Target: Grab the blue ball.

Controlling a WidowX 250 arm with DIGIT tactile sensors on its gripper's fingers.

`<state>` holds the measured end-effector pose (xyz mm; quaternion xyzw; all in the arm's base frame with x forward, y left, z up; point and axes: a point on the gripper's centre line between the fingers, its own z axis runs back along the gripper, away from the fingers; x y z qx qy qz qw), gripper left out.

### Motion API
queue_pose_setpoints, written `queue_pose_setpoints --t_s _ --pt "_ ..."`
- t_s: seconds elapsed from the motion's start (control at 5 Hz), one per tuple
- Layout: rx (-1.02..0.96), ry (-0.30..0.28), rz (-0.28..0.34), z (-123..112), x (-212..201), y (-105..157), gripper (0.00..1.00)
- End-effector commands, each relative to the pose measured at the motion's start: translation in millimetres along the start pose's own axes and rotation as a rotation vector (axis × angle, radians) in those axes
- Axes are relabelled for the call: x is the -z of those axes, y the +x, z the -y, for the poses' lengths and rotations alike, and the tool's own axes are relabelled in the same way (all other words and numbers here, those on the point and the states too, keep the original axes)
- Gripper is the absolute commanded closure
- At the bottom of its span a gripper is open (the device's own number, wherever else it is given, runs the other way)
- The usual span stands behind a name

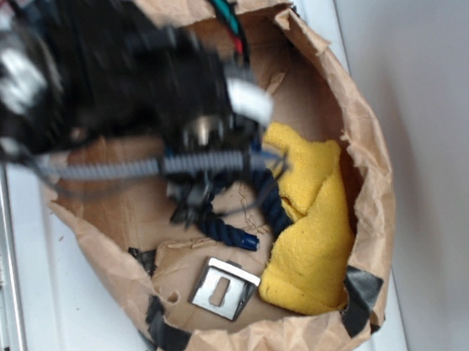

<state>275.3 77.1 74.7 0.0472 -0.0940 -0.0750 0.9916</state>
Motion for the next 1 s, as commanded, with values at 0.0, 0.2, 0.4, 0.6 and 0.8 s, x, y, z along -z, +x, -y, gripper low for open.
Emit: queue_pose_setpoints --t_s 0.0,0.2,0.4,0.6,0.8 --pt "-0.167 -0.065 0.092 -50 -101 14 1.00" --pt "-0.168 -0.085 0.080 -39 -118 19 1.00" --pt "-0.119 -0.032 0.098 6 -127 24 1.00" --pt "-0.100 -0.010 0.080 27 -131 30 1.00" --pt "-0.063 0.071 0.110 33 -128 31 0.50"
